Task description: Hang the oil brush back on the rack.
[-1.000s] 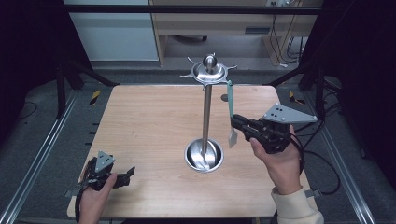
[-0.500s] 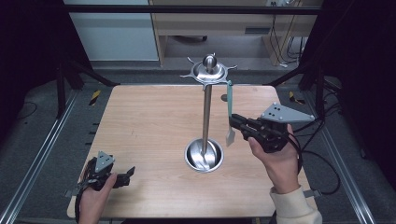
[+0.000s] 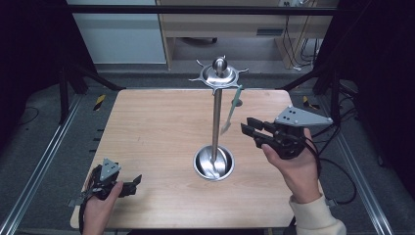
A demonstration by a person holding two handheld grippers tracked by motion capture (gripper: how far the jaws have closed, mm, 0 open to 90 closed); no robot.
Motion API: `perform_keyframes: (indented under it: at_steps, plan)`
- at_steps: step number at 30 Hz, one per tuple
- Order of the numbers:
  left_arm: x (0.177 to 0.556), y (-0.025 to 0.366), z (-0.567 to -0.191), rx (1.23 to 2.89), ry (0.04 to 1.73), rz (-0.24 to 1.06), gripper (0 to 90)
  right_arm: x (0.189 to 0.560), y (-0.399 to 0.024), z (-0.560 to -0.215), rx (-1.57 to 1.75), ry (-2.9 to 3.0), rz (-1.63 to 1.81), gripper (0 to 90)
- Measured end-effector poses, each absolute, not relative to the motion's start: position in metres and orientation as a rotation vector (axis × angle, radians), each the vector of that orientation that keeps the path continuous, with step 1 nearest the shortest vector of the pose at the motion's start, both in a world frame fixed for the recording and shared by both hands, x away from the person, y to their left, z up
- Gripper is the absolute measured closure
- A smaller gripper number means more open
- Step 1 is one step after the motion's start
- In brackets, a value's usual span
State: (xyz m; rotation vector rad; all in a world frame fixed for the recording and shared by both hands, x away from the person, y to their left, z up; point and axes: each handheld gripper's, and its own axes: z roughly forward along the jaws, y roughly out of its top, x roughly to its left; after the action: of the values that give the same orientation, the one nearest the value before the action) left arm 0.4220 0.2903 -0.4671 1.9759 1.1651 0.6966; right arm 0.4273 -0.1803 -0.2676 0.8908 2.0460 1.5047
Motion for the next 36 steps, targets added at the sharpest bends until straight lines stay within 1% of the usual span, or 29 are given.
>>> perform_keyframes:
  at_steps: [7,10,13,20,24,31,36]
  plan:
    - [0.421,0.29,-0.468,1.973,1.17,0.698,3.8,0.424,-0.198,-0.263,0.963,1.96,1.414,36.0]
    - [0.421,0.291,-0.468,1.973,1.173,0.697,3.7,0.427,-0.21,-0.265,1.016,1.928,1.366,27.5]
    - [0.42,0.292,-0.467,1.961,1.166,0.707,3.6,0.428,-0.221,-0.268,1.054,1.908,1.326,22.6]
    - [0.42,0.291,-0.465,1.944,1.152,0.714,3.3,0.429,-0.238,-0.277,1.128,1.849,1.258,12.0]
    - [0.419,0.292,-0.464,1.94,1.151,0.718,3.3,0.429,-0.242,-0.282,1.138,1.841,1.242,8.5]
    - [0.419,0.292,-0.463,1.929,1.147,0.72,3.2,0.43,-0.245,-0.297,1.134,1.877,1.217,6.3]
    - [0.419,0.292,-0.463,1.923,1.145,0.723,2.9,0.435,-0.247,-0.315,1.179,1.908,1.189,8.7]
